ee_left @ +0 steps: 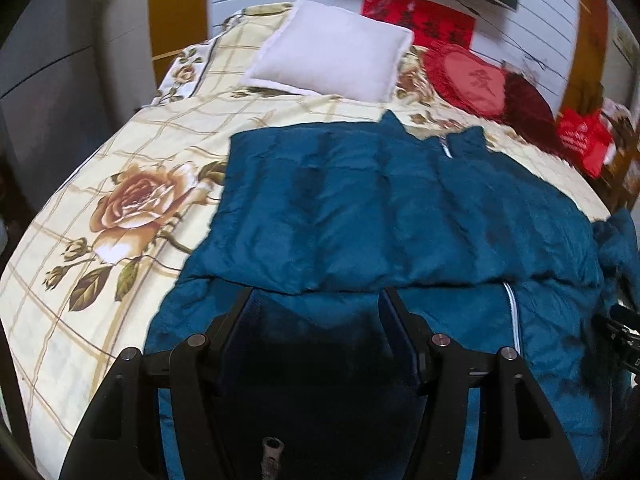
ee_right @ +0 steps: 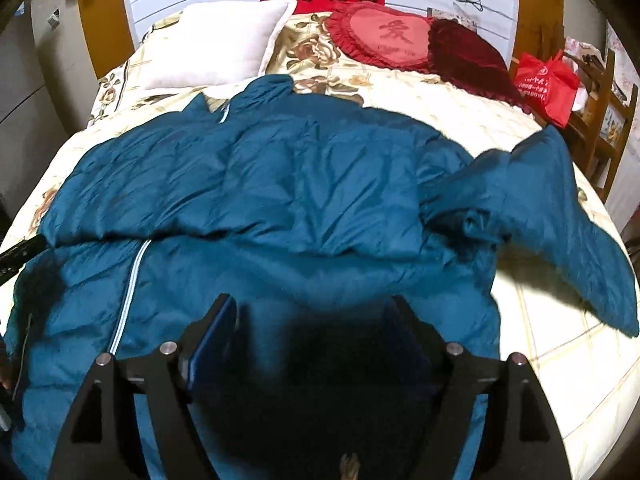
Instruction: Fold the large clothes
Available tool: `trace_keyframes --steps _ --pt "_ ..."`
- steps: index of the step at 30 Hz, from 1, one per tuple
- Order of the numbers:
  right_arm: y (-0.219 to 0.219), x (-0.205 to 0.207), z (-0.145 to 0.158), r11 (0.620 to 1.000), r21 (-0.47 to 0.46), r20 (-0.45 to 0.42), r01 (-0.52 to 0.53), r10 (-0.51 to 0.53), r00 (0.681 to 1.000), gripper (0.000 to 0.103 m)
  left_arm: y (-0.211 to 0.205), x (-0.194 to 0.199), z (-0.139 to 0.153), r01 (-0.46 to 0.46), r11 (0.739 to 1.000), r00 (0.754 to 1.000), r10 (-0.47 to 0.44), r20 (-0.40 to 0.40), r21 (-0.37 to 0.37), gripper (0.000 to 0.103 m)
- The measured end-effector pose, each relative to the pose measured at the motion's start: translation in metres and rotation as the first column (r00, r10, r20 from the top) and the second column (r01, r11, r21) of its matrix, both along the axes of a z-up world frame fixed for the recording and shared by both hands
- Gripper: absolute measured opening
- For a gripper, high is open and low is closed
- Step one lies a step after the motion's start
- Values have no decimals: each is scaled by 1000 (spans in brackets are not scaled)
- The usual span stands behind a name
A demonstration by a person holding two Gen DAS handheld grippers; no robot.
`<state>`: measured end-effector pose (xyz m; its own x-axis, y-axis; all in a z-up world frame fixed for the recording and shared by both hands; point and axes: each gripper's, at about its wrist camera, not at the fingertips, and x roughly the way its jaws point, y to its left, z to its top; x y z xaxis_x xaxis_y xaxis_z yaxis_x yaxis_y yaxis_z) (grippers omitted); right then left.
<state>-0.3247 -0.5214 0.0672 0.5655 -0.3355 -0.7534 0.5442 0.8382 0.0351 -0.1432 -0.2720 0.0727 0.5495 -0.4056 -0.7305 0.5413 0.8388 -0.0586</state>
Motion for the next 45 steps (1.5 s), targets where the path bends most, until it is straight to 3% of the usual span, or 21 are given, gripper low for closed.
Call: trace_keyframes --steps 9,19,45 --pt "21 -15 -3 997 -81 41 -18 21 999 81 -9 -17 -2 26 1000 999 -26 22 12 74" --pt "4 -17 -12 1000 -25 53 9 -7 999 81 -16 -14 -12 24 999 1000 -25 8 32 74" --pt "0 -16 -16 1000 -13 54 23 -23 998 87 -14 -12 -23 22 998 999 -20 -30 51 74"
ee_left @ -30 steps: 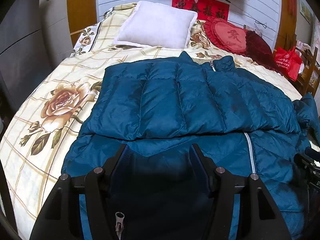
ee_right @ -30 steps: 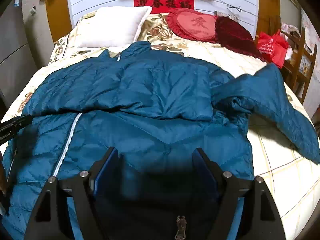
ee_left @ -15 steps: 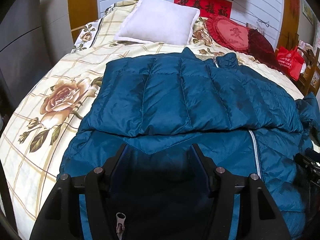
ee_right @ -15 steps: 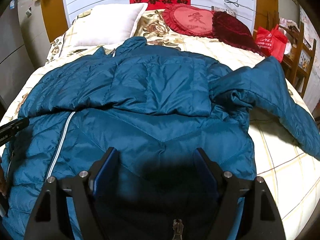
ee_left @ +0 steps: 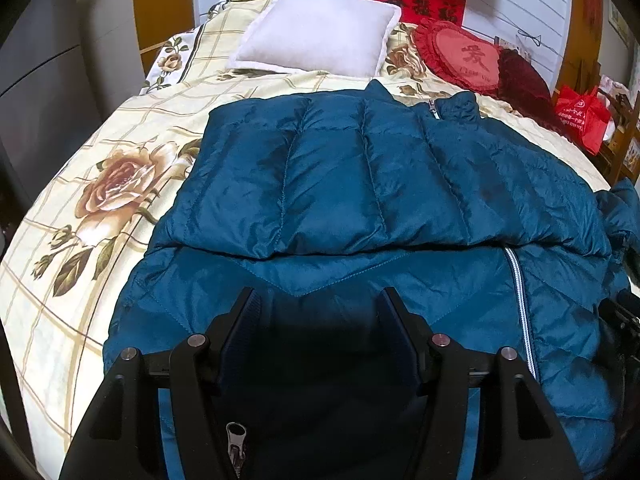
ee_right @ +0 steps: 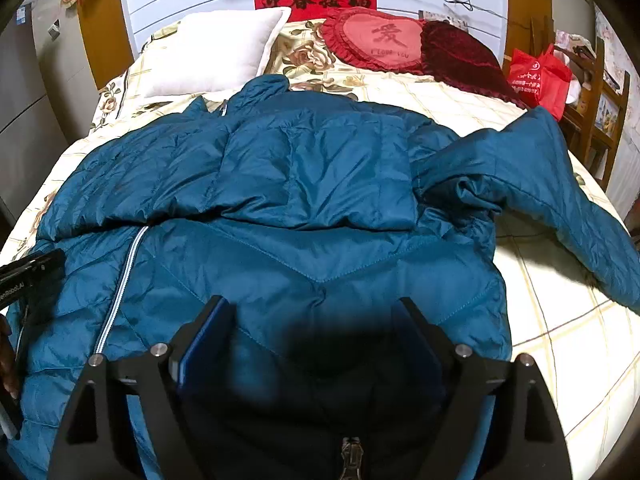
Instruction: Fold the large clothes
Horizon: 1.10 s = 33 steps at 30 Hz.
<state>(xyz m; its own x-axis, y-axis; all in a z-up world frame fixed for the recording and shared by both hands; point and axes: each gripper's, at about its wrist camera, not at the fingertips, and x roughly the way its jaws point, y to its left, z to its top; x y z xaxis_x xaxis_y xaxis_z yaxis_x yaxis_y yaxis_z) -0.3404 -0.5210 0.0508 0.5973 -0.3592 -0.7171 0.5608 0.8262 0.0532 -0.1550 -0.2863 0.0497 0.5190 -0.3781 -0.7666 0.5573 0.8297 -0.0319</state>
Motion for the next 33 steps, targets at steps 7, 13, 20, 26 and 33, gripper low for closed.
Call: trace_keyframes --steps 7,13,20,26,33 --pt "0 1 -1 1000 6 -9 -4 4 1000 87 0 2 -2 9 1000 999 -10 -39 -21 74" --pt "-4 -4 2 1000 -1 -25 -4 4 1000 87 -1 4 -3 22 999 997 -24 -76 -36 74" --pt "-47 -36 51 990 -71 50 119 -115 992 87 2 6 -1 9 999 996 -13 -84 -50 74" --pt "-117 -70 76 951 -100 48 291 -288 957 88 4 6 2 4 998 996 -9 -84 -59 74" --pt "-220 -136 66 846 -131 -1 517 -522 853 94 2 6 -1 14 999 996 -18 -86 -52 74"
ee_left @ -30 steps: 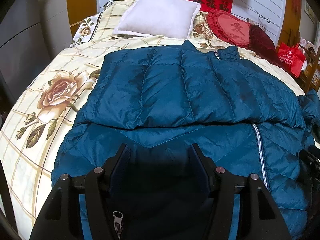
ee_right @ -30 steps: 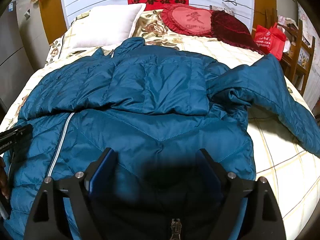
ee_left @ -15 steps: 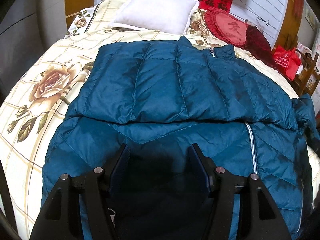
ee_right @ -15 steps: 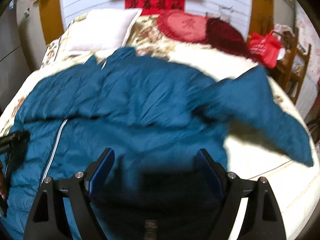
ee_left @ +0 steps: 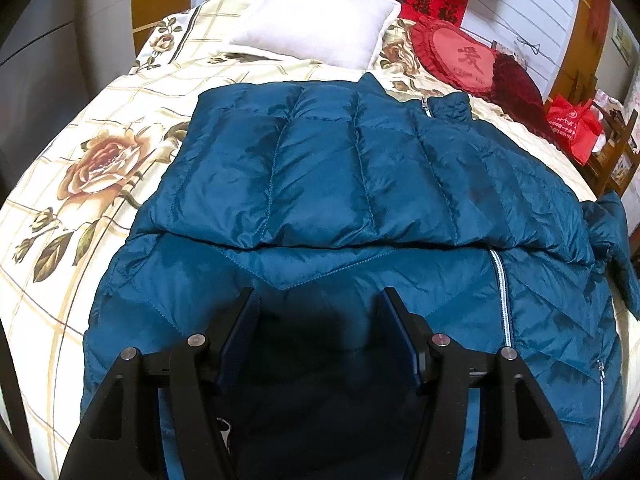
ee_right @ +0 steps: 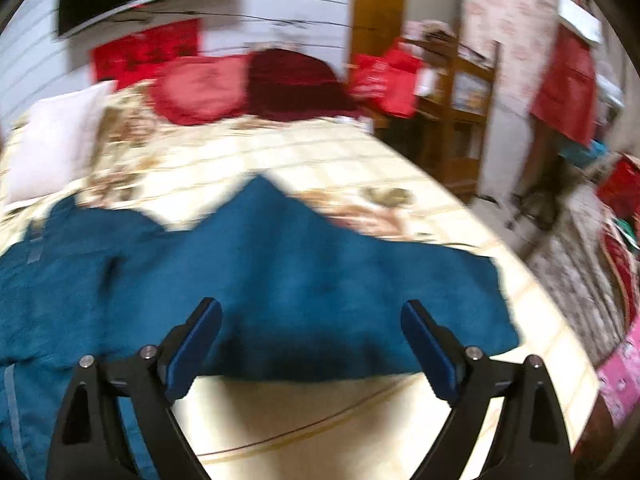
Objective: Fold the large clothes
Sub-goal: 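Grasp the sleeve cuff with the right tool and lift it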
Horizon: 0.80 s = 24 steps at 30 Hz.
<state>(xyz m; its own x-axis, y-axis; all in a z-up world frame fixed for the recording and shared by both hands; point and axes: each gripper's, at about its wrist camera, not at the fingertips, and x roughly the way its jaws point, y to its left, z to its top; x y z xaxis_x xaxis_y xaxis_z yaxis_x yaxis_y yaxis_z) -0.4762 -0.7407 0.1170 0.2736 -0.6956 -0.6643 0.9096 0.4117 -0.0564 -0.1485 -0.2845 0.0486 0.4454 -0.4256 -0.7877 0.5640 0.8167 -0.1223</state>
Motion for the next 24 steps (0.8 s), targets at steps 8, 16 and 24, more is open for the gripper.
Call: trace_keyframes --steps 8,16,24 --pt "-94 -93 -48 967 84 -48 239 -236 971 94 -1 -1 -2 4 1000 1000 -4 9 -1 74" --pt "-121 -134 -90 929 253 82 269 -298 951 95 -2 -1 -6 8 1000 1000 -8 14 9 74" --pt "-102 -110 -79 974 180 75 141 -156 985 24 -2 -1 -7 10 1000 1000 -10 17 15 74"
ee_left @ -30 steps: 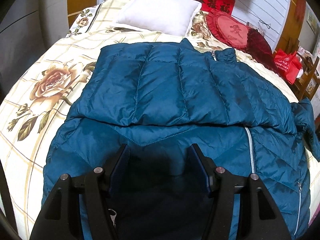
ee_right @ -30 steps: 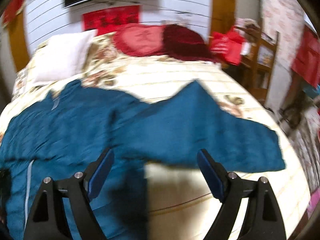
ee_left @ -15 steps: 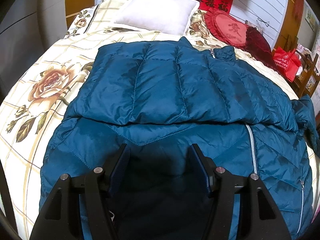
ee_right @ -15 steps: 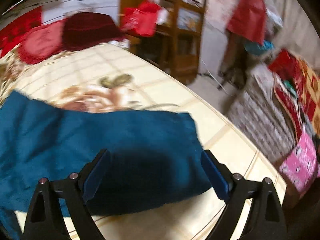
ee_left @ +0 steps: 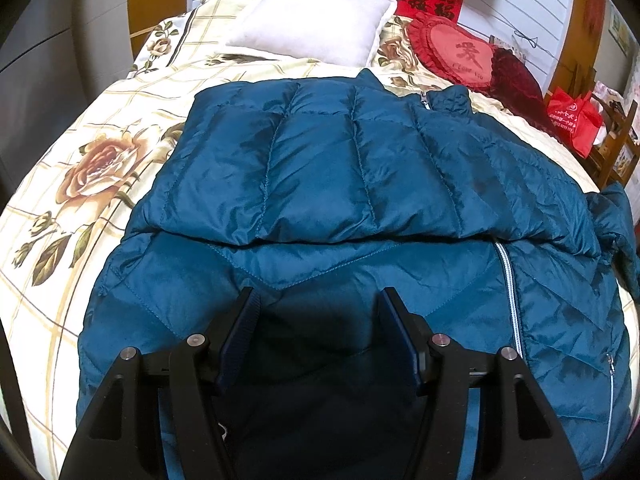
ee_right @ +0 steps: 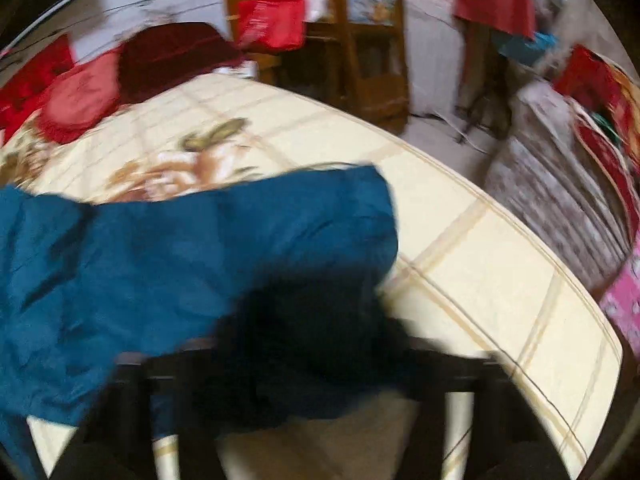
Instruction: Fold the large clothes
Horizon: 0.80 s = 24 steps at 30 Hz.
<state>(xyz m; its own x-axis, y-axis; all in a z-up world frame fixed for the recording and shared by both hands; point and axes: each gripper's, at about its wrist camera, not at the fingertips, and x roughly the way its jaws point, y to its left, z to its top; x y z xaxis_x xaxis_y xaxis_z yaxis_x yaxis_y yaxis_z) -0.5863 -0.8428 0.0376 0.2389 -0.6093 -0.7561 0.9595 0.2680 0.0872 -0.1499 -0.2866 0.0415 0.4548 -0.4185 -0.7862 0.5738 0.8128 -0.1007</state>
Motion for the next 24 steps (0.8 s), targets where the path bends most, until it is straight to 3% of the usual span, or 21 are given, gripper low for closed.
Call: trace_keyframes --steps 5,11,13,18,24 --pt "28 20 47 992 -109 -11 -60 59 998 17 6 -4 9 0 1000 1000 0 0 -27 74" --pt "78 58 128 948 -223 49 -228 245 968 17 15 -12 35 -9 999 995 14 95 -49 74" --pt "101 81 153 915 -262 45 -308 330 943 17 20 -12 42 -20 998 993 27 115 -61 74" --pt "171 158 203 784 -364 -35 -503 529 848 17 32 -5 49 -43 996 992 52 113 -79 74" --pt "236 250 221 652 -389 -90 -651 677 731 17 45 9 52 -94 991 991 101 84 -93 74"
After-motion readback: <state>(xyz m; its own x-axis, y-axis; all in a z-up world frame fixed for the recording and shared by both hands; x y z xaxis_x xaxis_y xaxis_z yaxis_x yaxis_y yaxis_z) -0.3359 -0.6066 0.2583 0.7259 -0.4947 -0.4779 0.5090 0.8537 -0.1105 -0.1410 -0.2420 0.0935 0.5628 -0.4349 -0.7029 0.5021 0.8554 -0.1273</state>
